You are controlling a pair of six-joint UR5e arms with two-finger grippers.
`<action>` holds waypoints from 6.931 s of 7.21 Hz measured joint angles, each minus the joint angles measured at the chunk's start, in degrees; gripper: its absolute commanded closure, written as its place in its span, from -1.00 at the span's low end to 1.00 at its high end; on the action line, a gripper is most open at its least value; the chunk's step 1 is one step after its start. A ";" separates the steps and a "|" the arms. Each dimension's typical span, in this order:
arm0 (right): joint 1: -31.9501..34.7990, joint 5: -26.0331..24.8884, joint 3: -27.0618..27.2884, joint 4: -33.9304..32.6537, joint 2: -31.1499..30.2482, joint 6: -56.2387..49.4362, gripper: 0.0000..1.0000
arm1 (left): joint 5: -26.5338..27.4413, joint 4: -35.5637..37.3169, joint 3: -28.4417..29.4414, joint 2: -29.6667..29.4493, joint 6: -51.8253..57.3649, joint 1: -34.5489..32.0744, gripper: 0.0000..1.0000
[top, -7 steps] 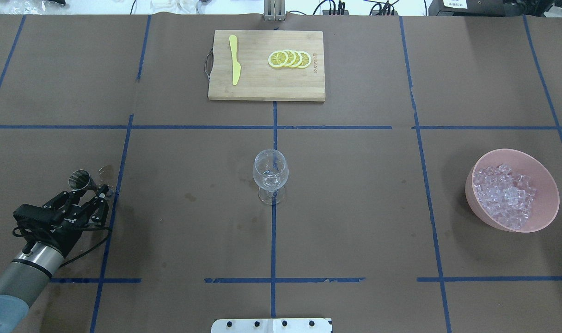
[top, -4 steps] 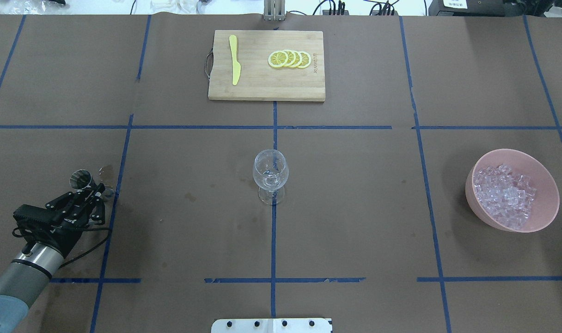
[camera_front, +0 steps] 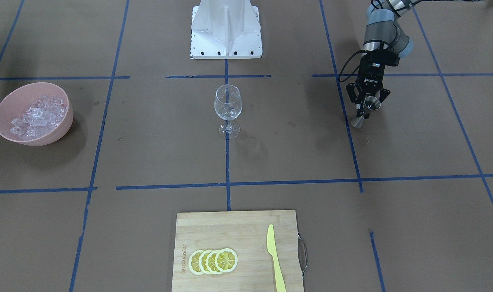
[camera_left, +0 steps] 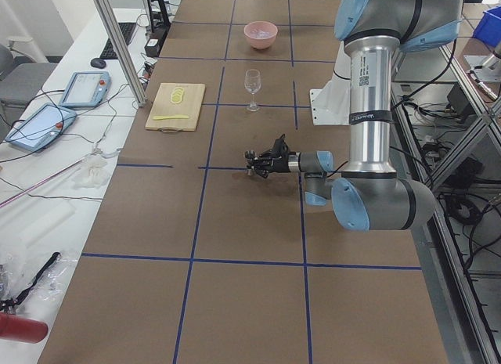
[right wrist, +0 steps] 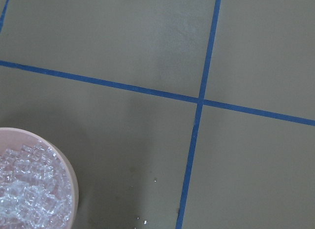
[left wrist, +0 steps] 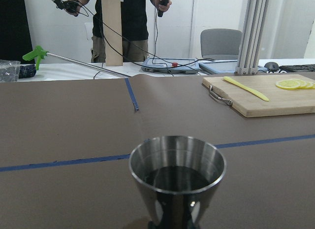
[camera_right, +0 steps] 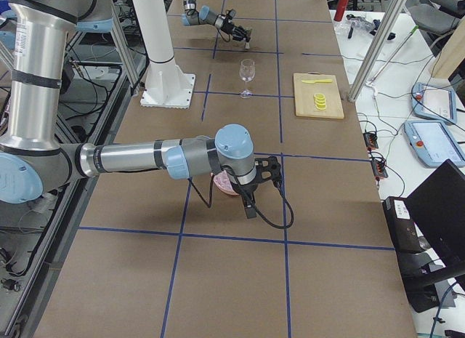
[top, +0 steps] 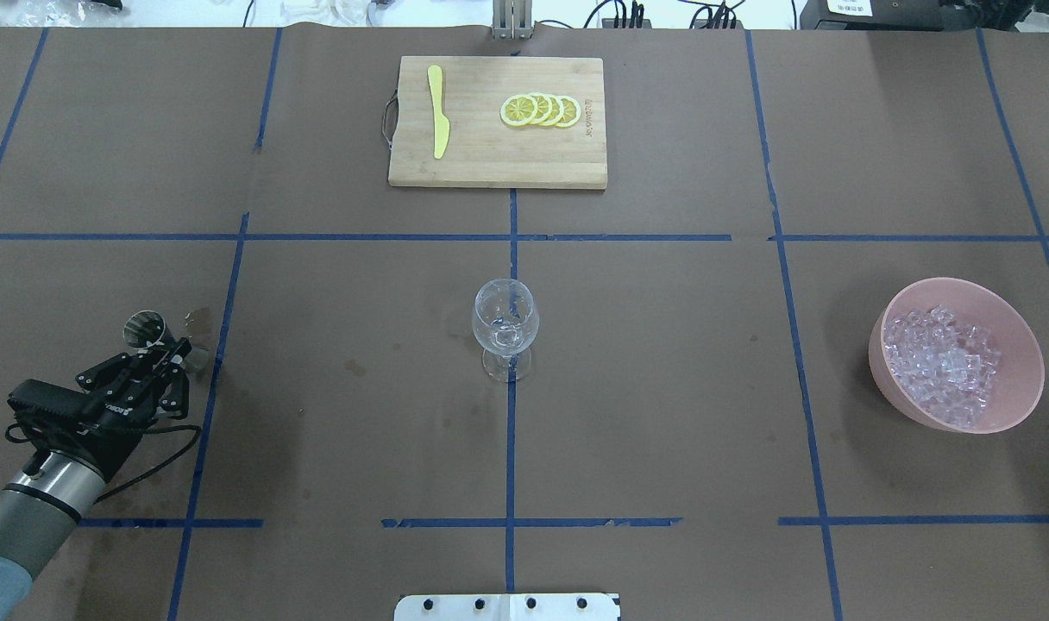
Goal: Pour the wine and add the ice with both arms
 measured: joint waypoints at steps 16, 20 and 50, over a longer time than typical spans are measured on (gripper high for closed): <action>0.00 0.00 -0.98 0.00 -0.23 0.00 -1.00 | -1.42 31.46 -10.06 -31.28 46.55 -0.59 1.00; 0.00 0.00 -1.30 0.00 -0.26 0.00 -1.00 | 3.84 31.57 -9.75 -32.21 69.59 -0.61 1.00; 0.00 0.18 -1.41 0.00 -0.97 0.00 -1.00 | -13.24 -16.59 -4.01 4.88 16.91 -4.15 1.00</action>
